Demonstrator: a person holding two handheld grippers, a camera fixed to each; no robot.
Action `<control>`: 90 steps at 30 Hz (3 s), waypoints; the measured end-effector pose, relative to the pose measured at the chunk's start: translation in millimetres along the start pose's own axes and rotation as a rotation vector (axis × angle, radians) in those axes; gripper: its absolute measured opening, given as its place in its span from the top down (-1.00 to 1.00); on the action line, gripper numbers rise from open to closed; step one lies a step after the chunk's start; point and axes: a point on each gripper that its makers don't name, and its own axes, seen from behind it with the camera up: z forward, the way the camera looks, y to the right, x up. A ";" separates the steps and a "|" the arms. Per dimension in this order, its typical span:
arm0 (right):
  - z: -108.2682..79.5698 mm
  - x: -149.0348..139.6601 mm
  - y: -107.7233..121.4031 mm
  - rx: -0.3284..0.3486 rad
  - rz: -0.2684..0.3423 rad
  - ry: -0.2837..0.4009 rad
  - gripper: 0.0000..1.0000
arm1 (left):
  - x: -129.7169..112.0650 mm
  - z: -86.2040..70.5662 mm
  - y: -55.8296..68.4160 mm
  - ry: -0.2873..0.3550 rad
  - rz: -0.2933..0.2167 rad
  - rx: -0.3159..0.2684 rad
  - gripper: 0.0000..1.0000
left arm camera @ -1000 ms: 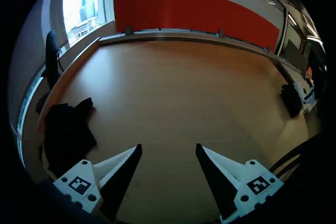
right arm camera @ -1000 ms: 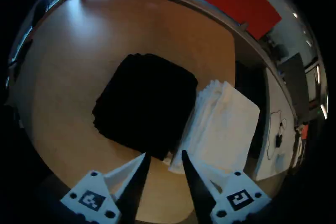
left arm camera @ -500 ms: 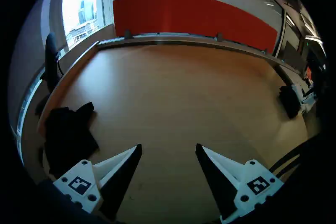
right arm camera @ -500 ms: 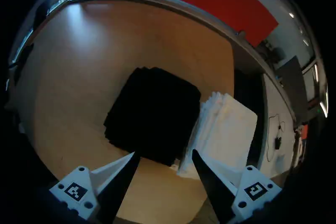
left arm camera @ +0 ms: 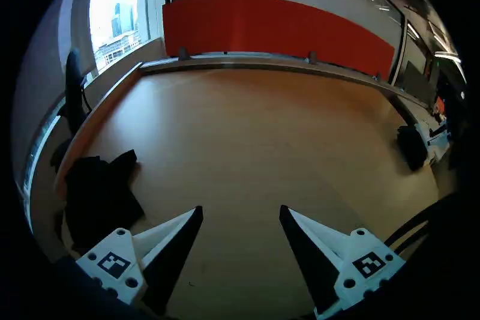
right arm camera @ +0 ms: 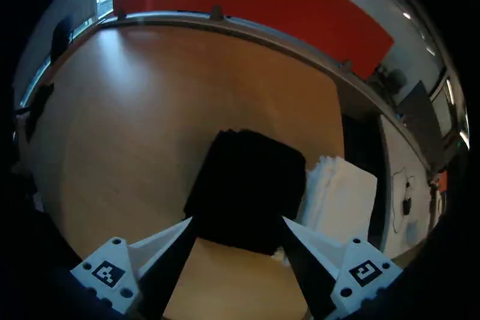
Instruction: Fold towel
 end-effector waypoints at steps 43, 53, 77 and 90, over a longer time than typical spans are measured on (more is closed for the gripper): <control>-76.6 145.9 -66.5 -0.064 0.296 0.707 -0.90 | 109.1 0.4 -5.6 0.224 -0.007 -0.008 -0.90; -97.9 165.1 -72.0 -0.122 0.288 0.823 -0.90 | 151.5 -1.8 -8.9 0.353 -0.003 0.001 -0.90; -126.4 234.5 -138.2 -0.118 0.275 0.936 -0.90 | 217.0 -4.1 -13.2 0.533 -0.024 -0.006 -0.89; -127.6 253.3 -159.4 -0.133 0.276 0.948 -0.90 | 226.4 -3.6 -17.5 0.566 -0.026 -0.002 -0.90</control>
